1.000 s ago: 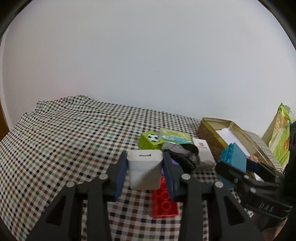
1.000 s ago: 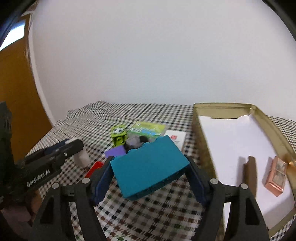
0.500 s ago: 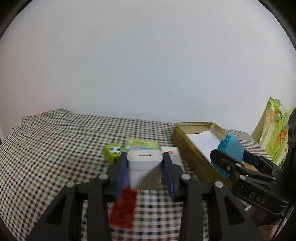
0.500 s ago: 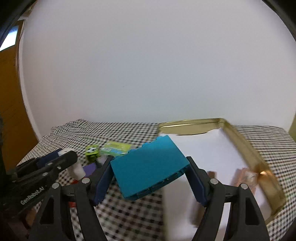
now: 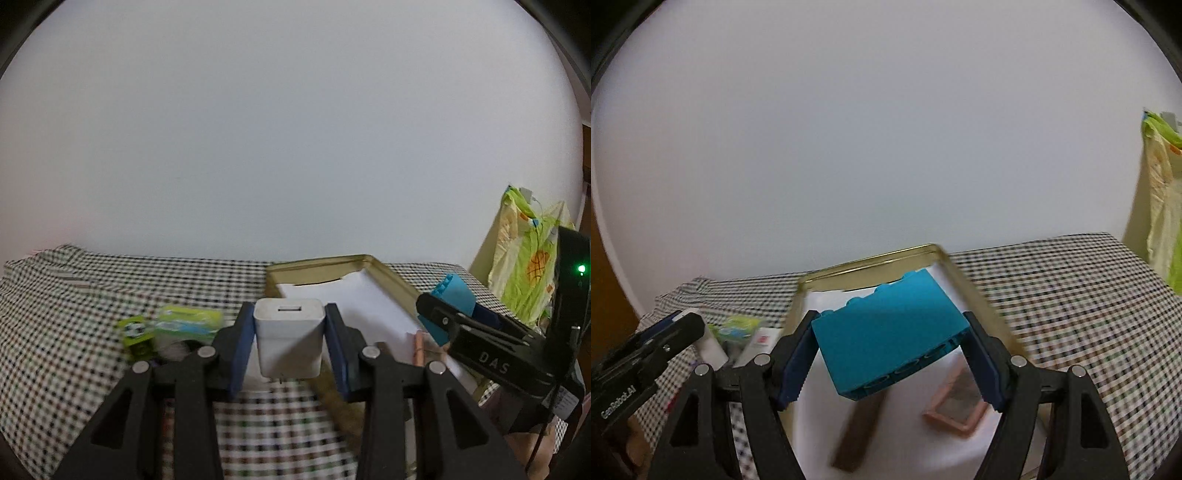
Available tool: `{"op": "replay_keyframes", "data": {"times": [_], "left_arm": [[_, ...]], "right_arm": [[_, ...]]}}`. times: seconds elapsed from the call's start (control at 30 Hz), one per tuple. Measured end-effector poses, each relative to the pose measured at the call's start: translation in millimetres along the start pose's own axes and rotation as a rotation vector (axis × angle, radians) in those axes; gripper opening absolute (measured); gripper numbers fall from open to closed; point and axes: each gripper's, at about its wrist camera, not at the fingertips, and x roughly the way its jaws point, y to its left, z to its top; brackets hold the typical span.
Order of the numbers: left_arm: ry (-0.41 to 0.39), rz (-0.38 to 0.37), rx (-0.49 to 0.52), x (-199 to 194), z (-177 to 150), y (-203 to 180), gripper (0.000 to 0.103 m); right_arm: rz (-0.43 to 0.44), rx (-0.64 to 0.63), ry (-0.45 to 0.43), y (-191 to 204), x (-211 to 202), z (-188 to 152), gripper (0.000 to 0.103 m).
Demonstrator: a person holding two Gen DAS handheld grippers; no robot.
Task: Organize rigid objects
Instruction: 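Carry the charger and teal block over the tin tray with both grippers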
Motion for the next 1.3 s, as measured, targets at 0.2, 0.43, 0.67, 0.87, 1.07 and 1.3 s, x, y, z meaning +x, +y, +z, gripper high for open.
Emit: {"op": "replay_keyframes", "data": {"times": [0.2, 0.43, 0.67, 0.87, 1.07, 1.3], "left_arm": [[0.027, -0.040, 0.029, 23.2, 5.0, -35.4, 0.037], [0.075, -0.027, 0.068, 51.4, 0.3, -63.3, 0.037], [0.117, -0.001, 0.086, 60.1, -8.9, -66.6, 0.037], [0.162, 0.045, 0.094, 66.8, -14.5, -62.6, 0.037], [0.176, 0.063, 0.105, 70.9, -18.0, -60.8, 0.037], [0.171, 0.072, 0.137, 72.0, -20.5, -65.0, 0.037]], "right_arm": [[-0.047, 0.040, 0.033, -33.8, 11.5, 4.7, 0.077], [-0.024, 0.133, 0.124, -56.0, 34.5, 3.9, 0.077], [-0.028, 0.091, 0.133, -40.9, 29.5, 1.9, 0.077], [-0.030, 0.084, 0.132, -50.0, 31.7, 2.8, 0.077], [-0.030, 0.077, 0.133, -47.8, 31.0, 1.8, 0.077], [-0.035, 0.058, 0.153, -42.0, 43.3, 1.3, 0.077]]}}
